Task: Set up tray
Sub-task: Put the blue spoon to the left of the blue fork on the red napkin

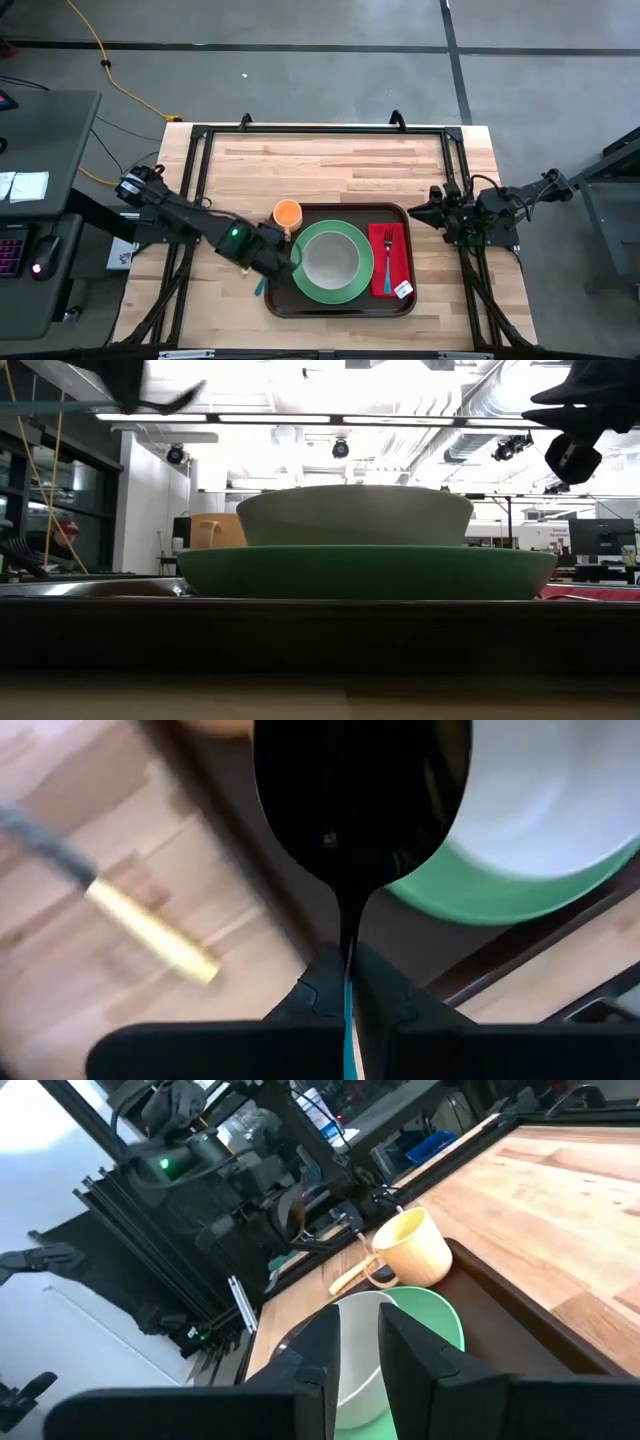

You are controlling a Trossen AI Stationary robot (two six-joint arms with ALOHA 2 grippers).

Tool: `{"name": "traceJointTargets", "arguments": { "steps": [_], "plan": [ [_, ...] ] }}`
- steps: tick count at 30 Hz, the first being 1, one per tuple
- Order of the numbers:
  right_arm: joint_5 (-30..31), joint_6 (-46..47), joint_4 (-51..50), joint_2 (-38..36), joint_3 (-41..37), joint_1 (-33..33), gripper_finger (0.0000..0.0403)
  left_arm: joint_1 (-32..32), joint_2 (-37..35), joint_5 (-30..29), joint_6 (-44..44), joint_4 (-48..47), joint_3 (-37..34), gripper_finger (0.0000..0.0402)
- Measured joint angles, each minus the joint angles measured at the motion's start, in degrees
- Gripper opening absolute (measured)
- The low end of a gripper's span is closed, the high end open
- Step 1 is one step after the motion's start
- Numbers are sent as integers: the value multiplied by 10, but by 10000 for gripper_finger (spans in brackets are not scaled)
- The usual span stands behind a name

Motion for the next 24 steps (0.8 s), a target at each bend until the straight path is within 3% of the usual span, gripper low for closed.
{"name": "traceJointTargets", "arguments": {
  "steps": [15,24],
  "plan": [
    [33,-18,0,3,0,0,29,110,0,-15,217,189,0,35],
    [56,-14,15,55,0,0,25,153,0,-27,309,302,0,35]
  ]
}}
